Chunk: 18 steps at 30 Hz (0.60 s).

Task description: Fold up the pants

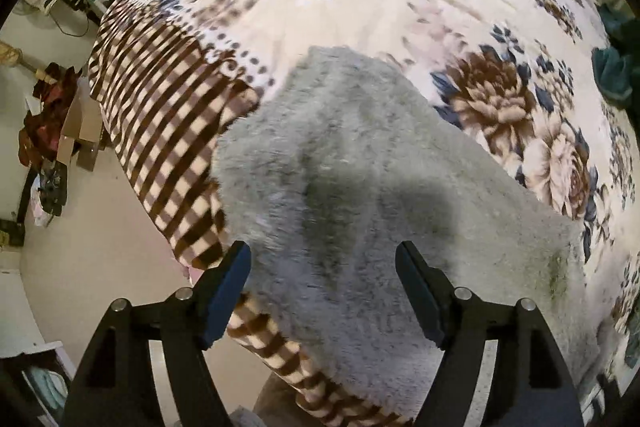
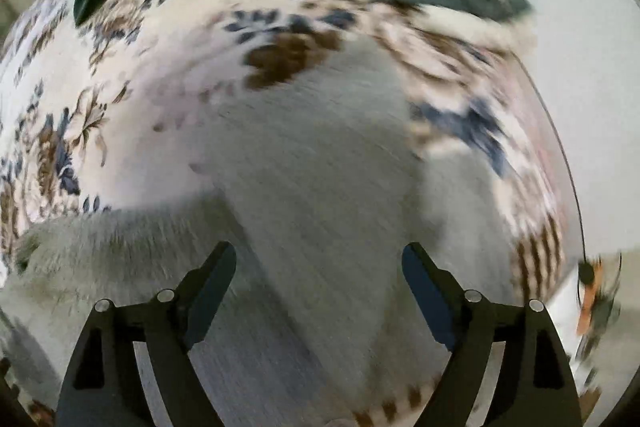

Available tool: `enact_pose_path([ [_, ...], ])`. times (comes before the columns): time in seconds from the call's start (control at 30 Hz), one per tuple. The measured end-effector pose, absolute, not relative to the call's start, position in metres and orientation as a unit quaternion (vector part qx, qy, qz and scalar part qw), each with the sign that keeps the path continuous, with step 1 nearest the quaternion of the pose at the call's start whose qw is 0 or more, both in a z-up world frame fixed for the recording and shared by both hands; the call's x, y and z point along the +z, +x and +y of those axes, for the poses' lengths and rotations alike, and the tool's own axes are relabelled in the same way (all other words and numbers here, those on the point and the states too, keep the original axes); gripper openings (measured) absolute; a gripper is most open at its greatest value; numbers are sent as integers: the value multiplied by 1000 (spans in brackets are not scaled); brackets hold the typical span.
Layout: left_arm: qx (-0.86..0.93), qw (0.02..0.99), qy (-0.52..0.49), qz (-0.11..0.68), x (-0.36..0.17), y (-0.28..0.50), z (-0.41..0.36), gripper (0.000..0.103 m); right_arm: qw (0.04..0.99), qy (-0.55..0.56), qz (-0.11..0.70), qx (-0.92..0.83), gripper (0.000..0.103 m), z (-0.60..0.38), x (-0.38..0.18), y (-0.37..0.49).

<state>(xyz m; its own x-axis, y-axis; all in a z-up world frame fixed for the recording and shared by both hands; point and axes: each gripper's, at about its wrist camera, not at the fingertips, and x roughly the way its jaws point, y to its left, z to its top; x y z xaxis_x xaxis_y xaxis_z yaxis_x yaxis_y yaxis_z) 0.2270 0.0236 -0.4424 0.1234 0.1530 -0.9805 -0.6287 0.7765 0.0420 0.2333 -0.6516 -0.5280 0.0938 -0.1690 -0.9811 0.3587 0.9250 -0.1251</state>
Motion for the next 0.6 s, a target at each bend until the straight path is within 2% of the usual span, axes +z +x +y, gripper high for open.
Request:
enact_pose_path([
  [0.07,266,723,-190,609,-446,233,16,73,720,36,670,-177,85,-635,-548,259],
  [0.1,261,724,-190,609,-448,236,11,73,715,25,675,-182,60,-633,-553,264],
  [0.13,256,725,-189,610,-449,238,8,73,714,27,668,-206,6,-640,-549,261],
  [0.17,254,725,-186,613,-449,239,4,73,722,58,649,-231,9,-653,-537,257],
  [0.23,245,727,-182,615,-452,241,-4,73,740,138,597,-278,9,-683,-506,230],
  [0.33,238,726,-174,621,-455,243,-10,73,717,247,543,-362,9,-745,-468,165],
  [0.47,229,718,-184,631,-462,243,-13,73,628,359,557,-408,9,-810,-490,81],
  [0.5,227,715,-184,635,-463,243,-15,73,604,378,567,-414,12,-818,-501,65],
  [0.57,222,715,-189,636,-464,243,-19,73,562,404,589,-418,27,-824,-520,44],
  [0.6,220,714,-188,637,-465,243,-20,73,556,418,585,-416,45,-819,-523,36],
])
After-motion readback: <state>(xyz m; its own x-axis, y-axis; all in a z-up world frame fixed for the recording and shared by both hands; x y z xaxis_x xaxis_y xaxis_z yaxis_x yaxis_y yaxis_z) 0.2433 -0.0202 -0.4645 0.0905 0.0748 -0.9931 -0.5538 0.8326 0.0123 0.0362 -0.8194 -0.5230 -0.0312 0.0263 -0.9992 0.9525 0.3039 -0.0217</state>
